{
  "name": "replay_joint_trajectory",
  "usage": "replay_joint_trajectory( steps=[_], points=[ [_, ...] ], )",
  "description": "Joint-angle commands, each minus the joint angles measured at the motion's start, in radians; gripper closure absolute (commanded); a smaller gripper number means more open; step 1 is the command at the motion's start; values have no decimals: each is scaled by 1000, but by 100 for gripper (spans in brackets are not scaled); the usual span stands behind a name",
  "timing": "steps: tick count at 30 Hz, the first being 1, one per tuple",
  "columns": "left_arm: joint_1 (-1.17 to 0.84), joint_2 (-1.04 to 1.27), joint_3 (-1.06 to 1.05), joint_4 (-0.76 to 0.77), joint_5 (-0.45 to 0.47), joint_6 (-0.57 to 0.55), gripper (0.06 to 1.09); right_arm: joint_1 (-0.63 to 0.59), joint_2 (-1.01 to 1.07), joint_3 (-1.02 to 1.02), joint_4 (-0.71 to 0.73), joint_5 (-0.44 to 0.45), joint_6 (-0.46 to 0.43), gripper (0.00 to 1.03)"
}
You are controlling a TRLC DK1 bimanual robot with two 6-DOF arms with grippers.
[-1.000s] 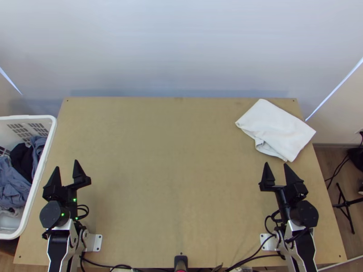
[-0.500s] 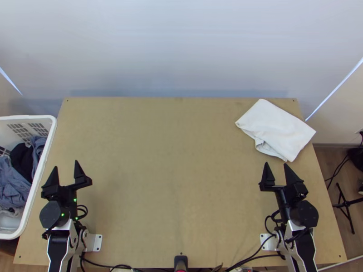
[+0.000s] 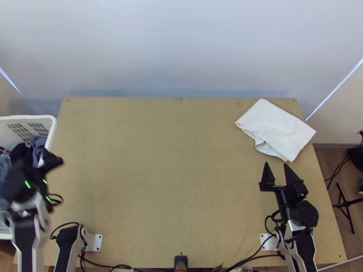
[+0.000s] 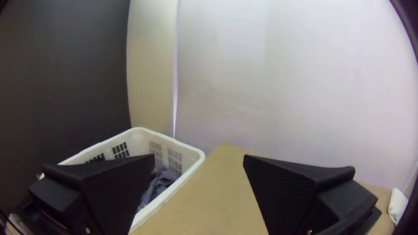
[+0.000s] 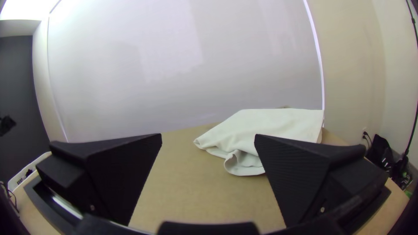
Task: Fold the t-shirt
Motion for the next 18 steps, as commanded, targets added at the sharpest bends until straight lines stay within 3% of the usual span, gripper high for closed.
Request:
replay_joint_trajectory(
  steps=[1, 5, 8, 13, 18],
  points=[
    [244, 441, 506, -357, -15, -49, 10, -1, 0, 0, 0, 0, 0, 4],
    [431, 634, 605, -522, -17, 8, 10, 0, 0, 0, 0, 0, 0, 4],
    [483, 713, 582, -558, -18, 99, 10, 0, 0, 0, 0, 0, 0, 4],
    [556, 805, 436, -384, -18, 210, 10, 12, 2, 0, 0, 0, 0, 4],
    [597, 1018, 426, -306, 9, 289, 10, 12, 0, 0, 0, 0, 0, 4]
  ],
)
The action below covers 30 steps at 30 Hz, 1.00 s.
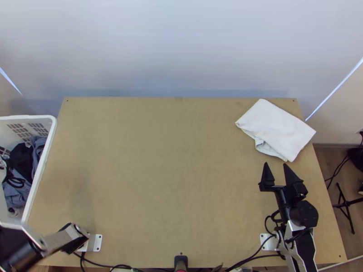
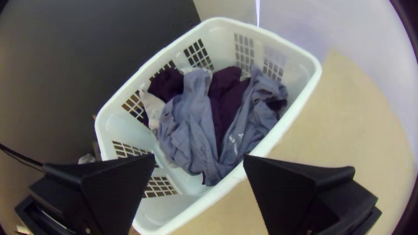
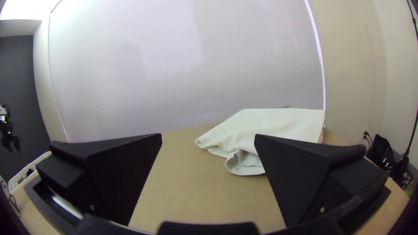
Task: Fold the t-shirt
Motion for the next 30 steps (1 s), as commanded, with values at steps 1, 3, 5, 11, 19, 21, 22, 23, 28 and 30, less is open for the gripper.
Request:
replay_joint_trajectory(
  steps=[1, 3, 5, 11, 19, 21, 22, 23, 28, 30],
  points=[
    [111, 280, -17, 109, 23, 111, 10, 4, 0, 0, 0, 0, 0, 4],
    [147, 343, -12, 191, 23, 149, 10, 4, 0, 0, 0, 0, 0, 4],
    [184, 401, 5, 254, 23, 184, 10, 4, 0, 0, 0, 0, 0, 4],
    [249, 553, 86, 326, 23, 213, 11, 4, 0, 0, 0, 0, 0, 4],
    [261, 679, 91, 425, 135, 221, 11, 4, 0, 0, 0, 0, 0, 4],
    [261, 703, 95, 434, 146, 212, 11, 4, 0, 0, 0, 0, 0, 4],
    [259, 714, 97, 434, 152, 209, 11, 4, 0, 0, 0, 0, 0, 4],
    [259, 725, 100, 443, 158, 200, 11, 4, 0, 0, 0, 0, 0, 4],
    [250, 748, 100, 524, 163, 163, 96, 4, 0, 0, 0, 0, 0, 4],
    [252, 748, 106, 526, 162, 180, 105, 4, 0, 0, 0, 0, 0, 4]
  ],
)
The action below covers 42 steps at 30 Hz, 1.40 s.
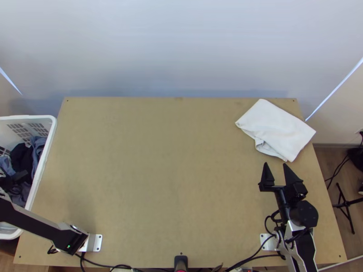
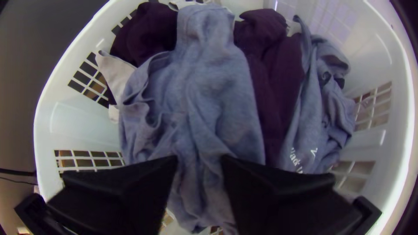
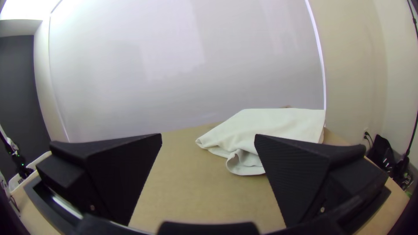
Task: Fold the t-shirt
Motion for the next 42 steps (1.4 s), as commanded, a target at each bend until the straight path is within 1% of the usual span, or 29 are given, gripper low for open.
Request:
replay_joint_trajectory(
  steps=[1, 5, 8, 10, 12, 17, 20, 22, 26, 30, 34, 37, 42],
  points=[
    [-2, 35, 10, 57, 13, 10, 105, 0, 0, 0, 0, 0, 0, 4],
    [4, -34, 39, 19, 16, 5, 105, 0, 0, 0, 0, 0, 0, 4],
    [0, -142, 116, -81, 27, -51, 105, 0, 0, 0, 0, 0, 0, 4],
    [-13, -220, 205, -198, 76, -97, 105, 0, 0, 0, 0, 0, 0, 4],
    [-40, -304, 306, -313, 153, -156, 105, 0, 0, 0, 0, 0, 0, 4],
    [-226, -456, 566, -554, 160, -263, 105, 0, 0, 0, 0, 0, 0, 4],
    [-387, -510, 668, -624, 150, -320, 105, 0, 0, 0, 0, 0, 0, 4],
    [-517, -530, 701, -642, 91, -358, 105, 0, 0, 0, 0, 0, 0, 4],
    [-775, -551, 717, -642, -47, -401, 105, 0, 0, 0, 0, 0, 0, 4],
    [-1025, -553, 720, -639, -162, -415, 105, 0, 0, 0, 0, 0, 0, 4],
    [-1243, -553, 678, -639, -202, -416, 105, 0, 0, 0, 0, 0, 0, 4],
    [-1378, -553, 590, -624, -205, -416, 105, 0, 0, 0, 0, 0, 0, 4],
    [-1559, -524, 438, -535, -203, -444, 105, 0, 0, 0, 0, 0, 0, 4]
  ],
)
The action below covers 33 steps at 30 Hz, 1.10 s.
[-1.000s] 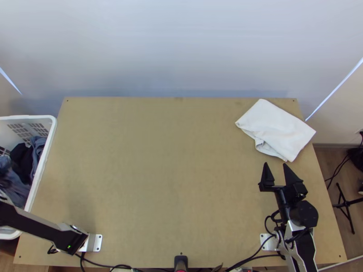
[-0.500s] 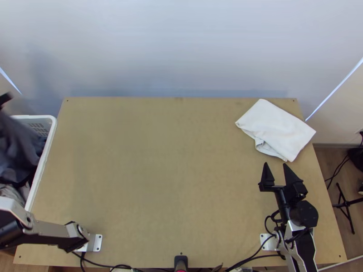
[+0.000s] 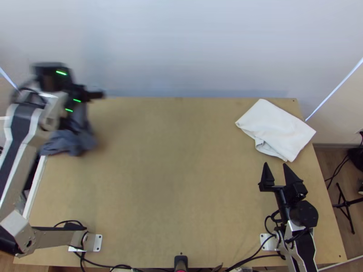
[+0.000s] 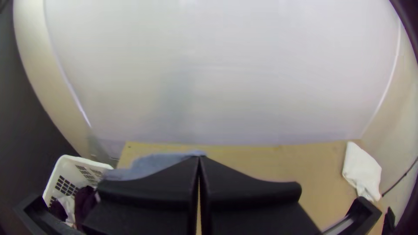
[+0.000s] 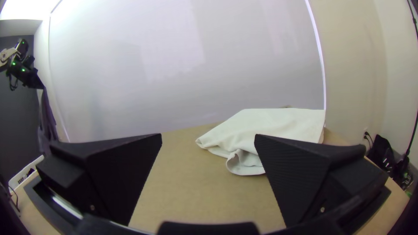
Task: Fold the t-shirt
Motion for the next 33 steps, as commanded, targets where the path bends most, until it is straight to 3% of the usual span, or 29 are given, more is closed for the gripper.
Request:
replay_joint_trajectory(
  steps=[1, 12, 24, 27, 33],
  points=[
    [-313, 33, -161, 91, -26, -29, 105, 0, 0, 0, 0, 0, 0, 4],
    [-654, 280, -27, 246, -26, -46, 105, 0, 0, 0, 0, 0, 0, 4],
    [-798, 658, 520, 253, -24, -61, 105, 0, 0, 0, 0, 0, 0, 4],
    [-798, 627, 545, 312, -26, -78, 105, 0, 0, 0, 0, 0, 0, 4],
    [-776, 417, 482, 410, -124, -44, 105, 0, 0, 0, 0, 0, 0, 4]
  ],
)
